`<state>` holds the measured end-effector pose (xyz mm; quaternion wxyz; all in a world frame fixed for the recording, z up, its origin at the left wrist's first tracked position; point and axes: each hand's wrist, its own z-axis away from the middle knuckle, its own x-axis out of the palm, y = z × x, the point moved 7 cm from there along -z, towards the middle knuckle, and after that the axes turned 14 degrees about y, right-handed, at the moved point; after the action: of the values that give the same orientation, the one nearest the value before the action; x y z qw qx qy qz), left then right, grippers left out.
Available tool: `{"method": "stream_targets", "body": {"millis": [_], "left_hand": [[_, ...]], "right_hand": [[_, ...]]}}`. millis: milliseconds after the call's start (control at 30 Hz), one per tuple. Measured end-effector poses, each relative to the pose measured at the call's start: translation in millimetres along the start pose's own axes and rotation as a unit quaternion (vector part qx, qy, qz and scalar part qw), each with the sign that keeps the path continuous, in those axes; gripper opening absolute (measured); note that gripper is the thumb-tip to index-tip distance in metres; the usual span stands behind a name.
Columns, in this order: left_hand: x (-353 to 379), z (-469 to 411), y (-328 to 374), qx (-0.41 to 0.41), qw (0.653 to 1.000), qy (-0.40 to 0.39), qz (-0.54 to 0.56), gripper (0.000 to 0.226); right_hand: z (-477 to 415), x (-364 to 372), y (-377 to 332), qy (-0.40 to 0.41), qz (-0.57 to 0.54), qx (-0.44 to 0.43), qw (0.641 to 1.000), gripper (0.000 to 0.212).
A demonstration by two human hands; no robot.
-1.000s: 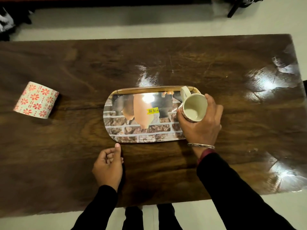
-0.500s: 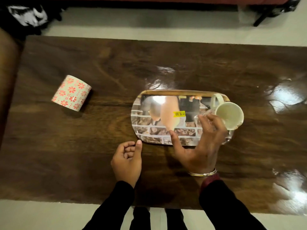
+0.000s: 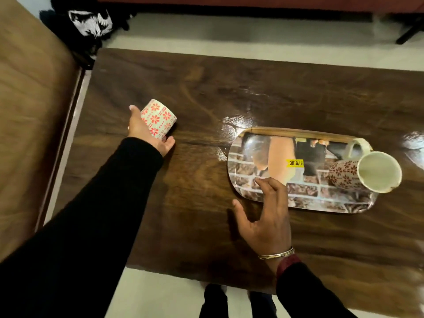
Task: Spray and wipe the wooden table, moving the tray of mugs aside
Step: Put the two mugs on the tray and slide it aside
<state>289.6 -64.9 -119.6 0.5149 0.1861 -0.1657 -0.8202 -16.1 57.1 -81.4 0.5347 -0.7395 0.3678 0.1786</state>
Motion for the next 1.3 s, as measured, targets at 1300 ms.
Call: {"method": "stream_targets", "body": {"millis": [1300], "left_hand": [[-16,122,-171,0.615,0.729,-0.095,-0.286,0.074]], "right_hand": [[-14,-141,212,0.172,0.064,0.396,0.9,0.055]]}}
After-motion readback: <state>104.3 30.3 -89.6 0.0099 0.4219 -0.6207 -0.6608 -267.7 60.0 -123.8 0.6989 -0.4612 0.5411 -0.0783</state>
